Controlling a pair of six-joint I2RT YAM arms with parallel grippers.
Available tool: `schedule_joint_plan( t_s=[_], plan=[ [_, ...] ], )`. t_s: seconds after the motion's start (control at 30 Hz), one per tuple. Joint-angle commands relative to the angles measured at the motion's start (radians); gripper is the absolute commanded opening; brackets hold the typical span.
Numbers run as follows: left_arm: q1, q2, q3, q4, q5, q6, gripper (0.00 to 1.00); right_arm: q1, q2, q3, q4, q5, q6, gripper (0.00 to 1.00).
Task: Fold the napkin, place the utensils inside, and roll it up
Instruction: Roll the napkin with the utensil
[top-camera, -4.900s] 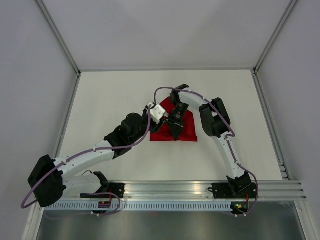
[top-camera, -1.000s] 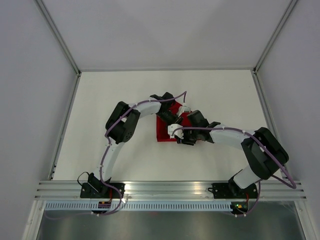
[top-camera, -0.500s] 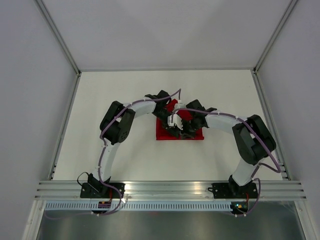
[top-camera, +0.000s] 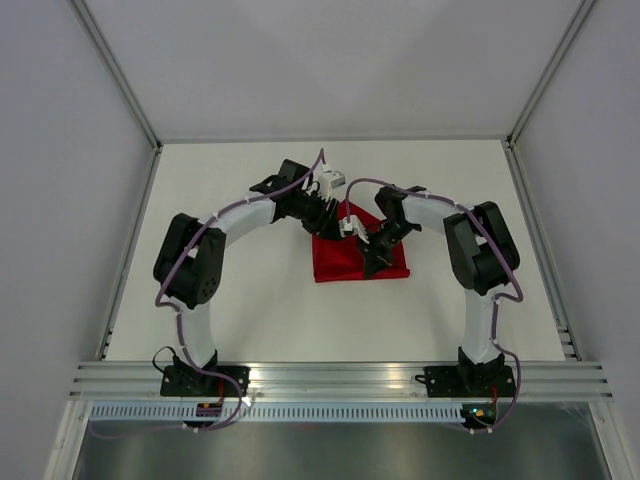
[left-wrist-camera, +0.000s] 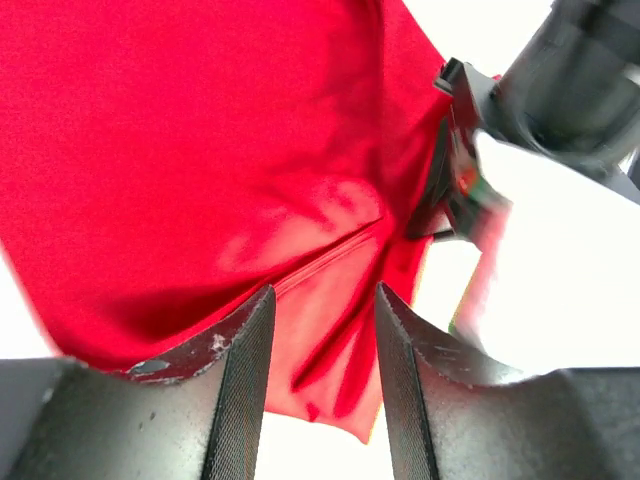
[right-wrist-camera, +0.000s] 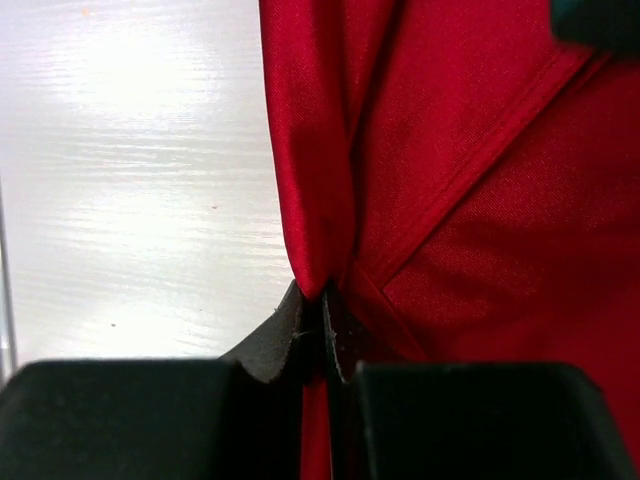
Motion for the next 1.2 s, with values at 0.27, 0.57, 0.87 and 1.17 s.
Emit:
schedule_joint_plan(
  t_s=[0.27, 0.57, 0.87, 1.17],
  plan=[
    [-0.111, -0.473, -0.468, 0.506, -0.382, -0.104, 0.51, -0.066, 0.237, 0.196, -0.281, -0.021, -0.07, 0.05],
    [-0.473, -0.432, -0.59, 0.667, -0.783, 0.212, 0.55, -0.069, 0.319, 0.284, -0.337, -0.01, -0.022, 0.05],
    [-0.605, -0.225, -0.544, 0.761, -0.972, 0.455, 0.57, -0.071, 0.406, 0.373, -0.43, -0.016, -0.015, 0.05],
    [-0.606, -0.093, -0.53, 0.868, -1.041, 0.567, 0.58, -0.074, 0.463, 0.439, -0.517, -0.02, -0.036, 0.05]
  ],
)
